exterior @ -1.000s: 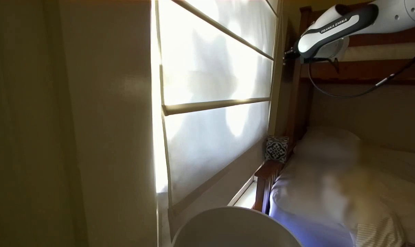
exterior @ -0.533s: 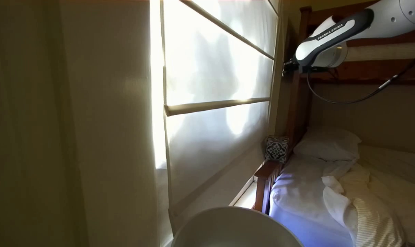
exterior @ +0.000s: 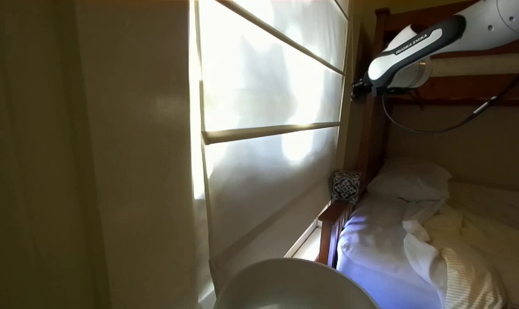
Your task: Open the blinds on the window.
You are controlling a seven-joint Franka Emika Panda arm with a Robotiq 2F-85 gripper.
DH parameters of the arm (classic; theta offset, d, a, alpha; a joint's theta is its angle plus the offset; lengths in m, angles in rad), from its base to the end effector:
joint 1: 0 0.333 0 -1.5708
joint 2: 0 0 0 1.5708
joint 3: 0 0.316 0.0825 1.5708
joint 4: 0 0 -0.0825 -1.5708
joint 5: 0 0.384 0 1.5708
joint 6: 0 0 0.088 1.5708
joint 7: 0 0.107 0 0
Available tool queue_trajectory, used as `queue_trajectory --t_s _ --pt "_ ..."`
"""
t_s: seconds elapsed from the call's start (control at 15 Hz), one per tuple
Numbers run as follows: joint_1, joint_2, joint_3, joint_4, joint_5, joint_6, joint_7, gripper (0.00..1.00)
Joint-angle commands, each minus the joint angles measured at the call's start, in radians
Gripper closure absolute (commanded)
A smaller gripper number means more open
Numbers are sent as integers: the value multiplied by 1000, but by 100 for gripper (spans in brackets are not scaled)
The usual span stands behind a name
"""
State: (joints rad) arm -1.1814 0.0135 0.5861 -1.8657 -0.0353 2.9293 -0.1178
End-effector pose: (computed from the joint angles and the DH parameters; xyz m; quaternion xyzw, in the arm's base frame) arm 0.5080 -0.3441 0.6344 0.8428 -0.1936 0.4676 0.1834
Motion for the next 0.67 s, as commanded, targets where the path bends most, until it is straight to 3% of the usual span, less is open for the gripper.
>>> queue_trajectory --t_s 0.0,0.07,0.2,0.27,0.33,0.4,0.47,0.6 --pt "83 42 -68 -115 -7 -20 -11 97" --pt "119 46 -103 -141 -6 -18 -14 97" --pt "114 54 -109 -192 -17 -17 -7 97" --pt "287 49 -300 -219 -20 -14 -5 97" --pt "312 51 -343 -243 -39 -11 5 97" --pt "213 60 -262 -266 -110 -4 53 97" --pt "242 64 -304 -287 -137 -4 57 97" --pt "239 85 -315 -320 -174 -10 54 97"
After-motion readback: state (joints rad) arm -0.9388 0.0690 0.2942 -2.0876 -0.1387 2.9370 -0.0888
